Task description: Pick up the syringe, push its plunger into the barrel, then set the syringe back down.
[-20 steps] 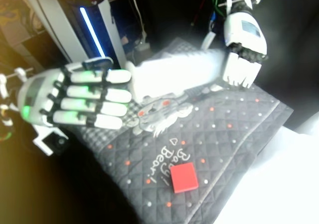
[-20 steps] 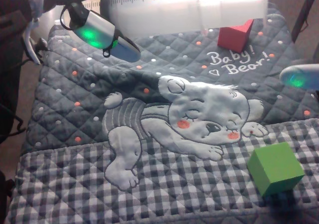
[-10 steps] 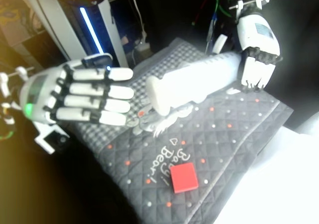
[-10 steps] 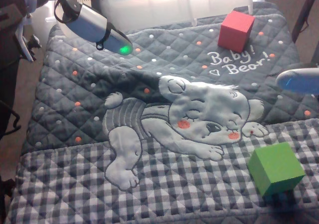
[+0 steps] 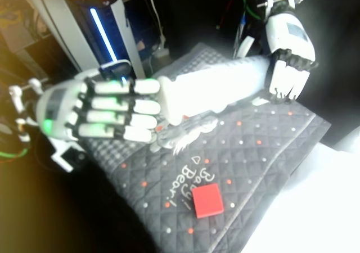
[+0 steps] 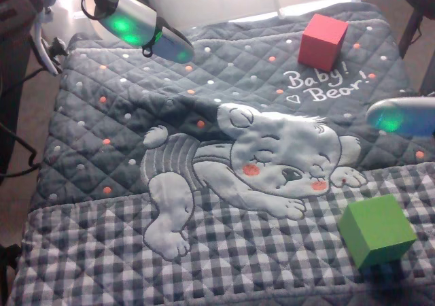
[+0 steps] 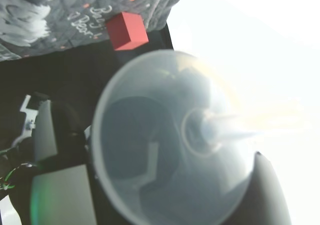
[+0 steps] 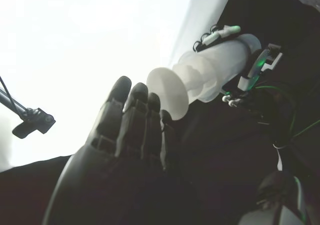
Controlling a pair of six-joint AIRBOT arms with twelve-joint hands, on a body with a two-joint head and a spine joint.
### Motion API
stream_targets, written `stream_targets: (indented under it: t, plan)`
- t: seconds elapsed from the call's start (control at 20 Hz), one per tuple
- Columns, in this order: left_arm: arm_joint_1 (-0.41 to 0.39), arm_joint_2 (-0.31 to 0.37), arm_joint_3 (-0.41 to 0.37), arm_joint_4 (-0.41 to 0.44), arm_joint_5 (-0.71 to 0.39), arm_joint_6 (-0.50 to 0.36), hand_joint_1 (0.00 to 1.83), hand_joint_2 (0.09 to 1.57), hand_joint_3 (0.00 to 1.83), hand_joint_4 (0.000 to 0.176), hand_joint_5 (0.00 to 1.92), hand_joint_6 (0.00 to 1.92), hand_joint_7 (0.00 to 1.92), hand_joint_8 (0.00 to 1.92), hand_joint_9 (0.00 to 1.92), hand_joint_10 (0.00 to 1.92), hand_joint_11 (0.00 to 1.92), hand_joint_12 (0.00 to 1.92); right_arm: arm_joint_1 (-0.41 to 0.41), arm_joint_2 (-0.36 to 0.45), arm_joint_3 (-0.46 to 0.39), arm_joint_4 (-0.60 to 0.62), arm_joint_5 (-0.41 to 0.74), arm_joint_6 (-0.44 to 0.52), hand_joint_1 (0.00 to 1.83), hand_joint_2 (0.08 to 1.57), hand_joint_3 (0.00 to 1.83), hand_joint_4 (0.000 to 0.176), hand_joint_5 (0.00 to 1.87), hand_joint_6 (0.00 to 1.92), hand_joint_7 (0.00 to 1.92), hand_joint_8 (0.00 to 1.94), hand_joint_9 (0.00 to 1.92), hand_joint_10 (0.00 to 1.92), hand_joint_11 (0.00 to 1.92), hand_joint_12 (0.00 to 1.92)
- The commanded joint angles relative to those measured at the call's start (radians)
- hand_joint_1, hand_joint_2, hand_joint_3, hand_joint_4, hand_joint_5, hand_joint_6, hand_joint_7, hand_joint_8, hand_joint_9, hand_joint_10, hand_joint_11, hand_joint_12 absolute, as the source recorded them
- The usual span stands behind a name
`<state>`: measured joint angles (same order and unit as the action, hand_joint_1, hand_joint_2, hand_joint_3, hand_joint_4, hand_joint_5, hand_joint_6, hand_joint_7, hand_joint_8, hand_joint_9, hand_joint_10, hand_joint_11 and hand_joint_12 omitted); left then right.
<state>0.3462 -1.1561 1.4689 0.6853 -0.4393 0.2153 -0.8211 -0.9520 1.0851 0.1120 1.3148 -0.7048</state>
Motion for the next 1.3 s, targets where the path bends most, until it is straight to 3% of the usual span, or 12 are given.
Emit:
stream_targets:
  t: [0.0,0.15,0.2,0.25,0.3,0.45,0.5,0.55,0.7,1.05,1.1,1.25]
  plan:
    - [-0.028,-0.002,-0.011,-0.035,-0.132,-0.016,1.55,1.16,0.0,0.176,1.09,1.92,1.32,1.92,1.45,1.92,1.54,1.92,0.012,0.0,0.003,0.003,0.111,0.007,0.04,0.78,0.0,0.008,0.12,0.0,0.21,0.01,0.22,0.0,0.0,0.56]
    - [-0.049,-0.004,-0.024,-0.007,-0.135,-0.016,1.53,1.17,0.0,0.175,1.1,1.92,1.32,1.92,1.45,1.92,1.53,1.92,0.03,-0.011,0.005,-0.013,0.105,0.008,0.03,0.78,0.0,0.029,0.12,0.0,0.21,0.0,0.19,0.0,0.0,0.46]
    - [-0.054,-0.007,-0.026,0.002,-0.132,-0.016,1.5,1.18,0.0,0.176,1.1,1.92,1.33,1.92,1.45,1.92,1.53,1.92,0.038,-0.016,0.006,-0.021,0.099,0.008,0.0,0.79,0.0,0.01,0.11,0.0,0.2,0.0,0.19,0.0,0.0,0.45]
    - [-0.057,-0.009,-0.026,0.007,-0.13,-0.016,1.49,1.19,0.0,0.176,1.1,1.92,1.33,1.92,1.45,1.92,1.52,1.92,0.045,-0.019,0.008,-0.03,0.089,0.009,0.0,0.79,0.0,0.016,0.12,0.0,0.2,0.0,0.2,0.0,0.01,0.44]
    - [-0.06,-0.013,-0.026,0.015,-0.125,-0.016,1.51,1.18,0.0,0.176,1.1,1.92,1.35,1.92,1.45,1.92,1.53,1.92,0.059,-0.028,0.012,-0.05,0.069,0.01,0.0,0.79,0.0,0.0,0.13,0.01,0.21,0.01,0.21,0.01,0.04,0.46]
    - [-0.061,-0.024,-0.024,0.022,-0.12,-0.016,1.49,1.19,0.0,0.176,1.11,1.92,1.37,1.92,1.48,1.92,1.56,1.92,0.089,-0.053,0.025,-0.085,0.023,0.015,0.01,0.79,0.0,0.018,0.12,0.0,0.2,0.0,0.19,0.0,0.0,0.5]
    - [-0.065,-0.029,-0.023,0.028,-0.117,-0.016,1.49,1.18,0.0,0.175,1.13,1.92,1.37,1.92,1.48,1.92,1.55,1.92,0.091,-0.057,0.028,-0.087,0.02,0.017,0.11,0.93,0.03,0.069,0.12,0.0,0.17,0.0,0.15,0.0,0.0,0.33]
    - [-0.072,-0.032,-0.023,0.036,-0.113,-0.016,1.49,1.18,0.0,0.175,1.13,1.92,1.37,1.92,1.48,1.92,1.55,1.92,0.091,-0.058,0.028,-0.086,0.018,0.018,0.13,1.0,0.02,0.108,0.12,0.0,0.13,0.0,0.13,0.0,0.01,0.23]
    - [-0.08,-0.038,-0.022,0.042,-0.108,-0.016,1.55,1.17,0.0,0.172,1.12,1.92,1.33,1.92,1.48,1.92,1.57,1.92,0.093,-0.065,0.031,-0.087,0.011,0.018,0.14,1.03,0.01,0.09,0.13,0.0,0.16,0.0,0.12,0.0,0.06,0.13]
    - [-0.1,-0.065,-0.018,0.065,-0.097,-0.016,1.55,1.16,0.0,0.176,1.07,1.92,1.29,1.92,1.42,1.92,1.49,1.92,0.113,-0.091,0.041,-0.093,0.007,0.018,0.11,1.08,0.01,0.096,0.13,0.0,0.17,0.0,0.13,0.0,0.07,0.12]
    - [-0.1,-0.067,-0.017,0.065,-0.097,-0.016,1.57,1.16,0.0,0.176,1.05,1.92,1.27,1.92,1.41,1.92,1.49,1.92,0.117,-0.094,0.042,-0.094,0.007,0.018,0.15,1.11,0.01,0.08,0.14,0.0,0.18,0.0,0.16,0.01,0.08,0.13]
    - [-0.102,-0.074,-0.015,0.067,-0.097,-0.016,1.53,1.17,0.0,0.176,1.01,1.92,1.26,1.92,1.43,1.92,1.52,1.92,0.123,-0.098,0.044,-0.097,0.007,0.018,0.15,1.09,0.0,0.098,0.16,0.01,0.19,0.0,0.17,0.01,0.08,0.14]
